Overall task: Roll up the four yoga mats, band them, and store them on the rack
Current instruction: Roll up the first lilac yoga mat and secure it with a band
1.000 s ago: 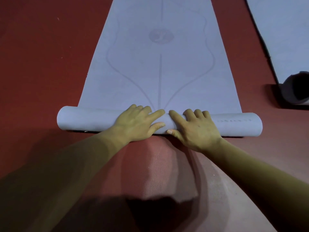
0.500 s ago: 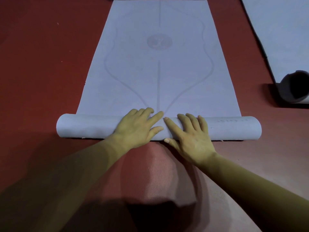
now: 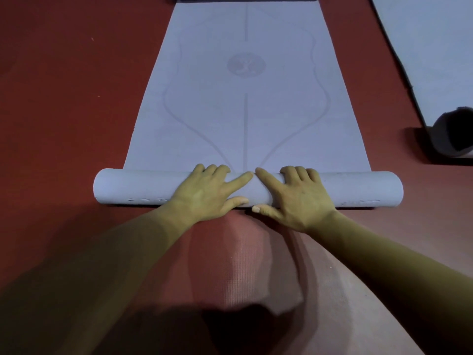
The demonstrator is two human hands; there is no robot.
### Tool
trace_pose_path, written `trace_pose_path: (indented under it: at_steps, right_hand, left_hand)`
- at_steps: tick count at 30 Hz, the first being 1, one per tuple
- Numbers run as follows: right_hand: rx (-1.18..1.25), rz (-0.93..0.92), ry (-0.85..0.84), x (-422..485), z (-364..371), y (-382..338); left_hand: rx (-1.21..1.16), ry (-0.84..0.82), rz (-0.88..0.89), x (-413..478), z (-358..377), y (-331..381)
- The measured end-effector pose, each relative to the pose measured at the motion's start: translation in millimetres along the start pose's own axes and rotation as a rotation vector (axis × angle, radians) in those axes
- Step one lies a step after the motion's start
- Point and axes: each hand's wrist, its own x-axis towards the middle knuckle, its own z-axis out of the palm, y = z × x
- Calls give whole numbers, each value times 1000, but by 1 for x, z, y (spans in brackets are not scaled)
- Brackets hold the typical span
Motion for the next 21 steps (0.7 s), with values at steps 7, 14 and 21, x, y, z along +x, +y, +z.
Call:
trace_pose_path:
  at_steps: [7, 14, 21]
  right_hand:
    - [1, 34, 49, -9, 4, -7]
    - [18, 1, 131, -13, 11, 1]
    - [16, -4, 127, -1, 9, 5]
  left_hand:
    - [-78, 47, -20, -3, 6, 1]
    - [-125, 195, -68, -4, 4, 5]
    - [-298, 240, -193, -9, 4, 28]
